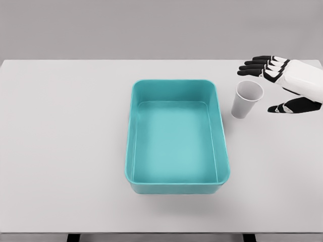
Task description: Put the paper cup into the basket with your right arm
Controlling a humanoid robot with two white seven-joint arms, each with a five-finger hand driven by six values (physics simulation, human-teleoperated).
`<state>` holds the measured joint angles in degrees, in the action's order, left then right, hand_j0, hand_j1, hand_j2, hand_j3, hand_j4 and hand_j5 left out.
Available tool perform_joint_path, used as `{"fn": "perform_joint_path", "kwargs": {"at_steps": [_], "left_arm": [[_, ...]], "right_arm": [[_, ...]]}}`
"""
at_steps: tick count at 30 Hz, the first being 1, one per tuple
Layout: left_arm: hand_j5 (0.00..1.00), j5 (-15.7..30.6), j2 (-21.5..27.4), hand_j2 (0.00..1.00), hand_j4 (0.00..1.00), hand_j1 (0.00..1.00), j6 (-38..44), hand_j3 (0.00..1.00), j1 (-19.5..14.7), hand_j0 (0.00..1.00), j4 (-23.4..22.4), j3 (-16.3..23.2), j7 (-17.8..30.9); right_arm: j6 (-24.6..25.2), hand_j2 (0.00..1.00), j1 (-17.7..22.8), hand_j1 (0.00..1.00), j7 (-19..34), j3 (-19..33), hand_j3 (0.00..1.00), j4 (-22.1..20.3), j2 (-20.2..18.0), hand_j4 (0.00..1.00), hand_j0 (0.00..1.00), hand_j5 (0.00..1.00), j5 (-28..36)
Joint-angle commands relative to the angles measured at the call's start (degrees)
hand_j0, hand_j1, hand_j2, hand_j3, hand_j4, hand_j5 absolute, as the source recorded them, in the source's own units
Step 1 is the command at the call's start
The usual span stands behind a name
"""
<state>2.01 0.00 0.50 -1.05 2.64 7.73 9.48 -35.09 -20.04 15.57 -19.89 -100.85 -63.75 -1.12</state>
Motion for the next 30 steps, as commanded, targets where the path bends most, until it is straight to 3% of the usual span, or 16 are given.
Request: {"fn": "perform_joint_path", "kwargs": {"at_steps": [1, 9, 12, 14, 16, 17, 19, 21, 22, 30], "left_arm": [[1.00, 0.0, 0.0, 1.00, 1.00, 1.00, -0.1, 1.00, 0.1, 1.00, 0.0, 0.0, 0.0], [1.00, 0.0, 0.0, 1.00, 1.00, 1.00, 0.0, 1.00, 0.0, 1.00, 0.0, 0.0, 0.0], [1.00, 0.0, 0.0, 1.00, 1.00, 1.00, 0.0, 1.00, 0.1, 1.00, 0.0, 0.0, 0.0], [1.00, 0.0, 0.0, 1.00, 1.00, 1.00, 0.0, 1.00, 0.1, 1.00, 0.0, 0.0, 0.0], [1.00, 0.0, 0.0, 1.00, 1.00, 1.00, 0.0, 1.00, 0.1, 1.00, 0.0, 0.0, 0.0], [1.00, 0.0, 0.0, 1.00, 1.00, 1.00, 0.0, 1.00, 0.1, 1.00, 0.0, -0.1, 0.0], [1.00, 0.0, 0.0, 1.00, 1.00, 1.00, 0.0, 1.00, 0.1, 1.00, 0.0, 0.0, 0.0], [1.00, 0.0, 0.0, 1.00, 1.00, 1.00, 0.0, 1.00, 0.1, 1.00, 0.0, 0.0, 0.0], [1.00, 0.0, 0.0, 1.00, 1.00, 1.00, -0.1, 1.00, 0.1, 1.00, 0.0, 0.0, 0.0], [1.00, 0.0, 0.0, 1.00, 1.00, 1.00, -0.1, 1.00, 0.1, 1.00, 0.0, 0.0, 0.0]], "right_arm": [[0.1, 1.00, 0.0, 1.00, 0.0, 0.0, 1.00, 0.1, -0.1, 1.00, 1.00, 1.00, 0.6], [0.1, 1.00, 1.4, 1.00, 1.2, 1.0, 1.00, 1.3, 0.8, 1.00, 1.00, 1.00, 2.4], [0.1, 1.00, 1.5, 1.00, 12.4, 2.5, 1.00, 3.4, 2.0, 1.00, 1.00, 1.00, 18.6], [0.1, 1.00, 1.5, 1.00, 12.8, 2.3, 1.00, 4.4, 2.1, 1.00, 1.00, 1.00, 22.7], [3.2, 1.00, 1.4, 1.00, 15.9, 2.5, 1.00, 4.3, 3.5, 1.00, 1.00, 1.00, 22.8], [7.9, 1.00, 1.1, 1.00, 19.4, 3.5, 1.00, 4.8, 7.2, 1.00, 1.00, 1.00, 24.0], [13.5, 1.00, 1.3, 1.00, 19.4, 7.7, 1.00, 4.9, 12.9, 1.00, 1.00, 1.00, 24.1], [13.5, 1.00, 1.3, 1.00, 19.4, 7.8, 1.00, 4.9, 12.9, 1.00, 1.00, 1.00, 24.1], [18.3, 1.00, 1.3, 1.00, 19.4, 11.9, 1.00, 7.9, 19.3, 1.00, 1.00, 1.00, 24.0], [18.3, 1.00, 1.3, 1.00, 19.4, 11.9, 1.00, 7.9, 19.3, 1.00, 1.00, 1.00, 24.0]]}}
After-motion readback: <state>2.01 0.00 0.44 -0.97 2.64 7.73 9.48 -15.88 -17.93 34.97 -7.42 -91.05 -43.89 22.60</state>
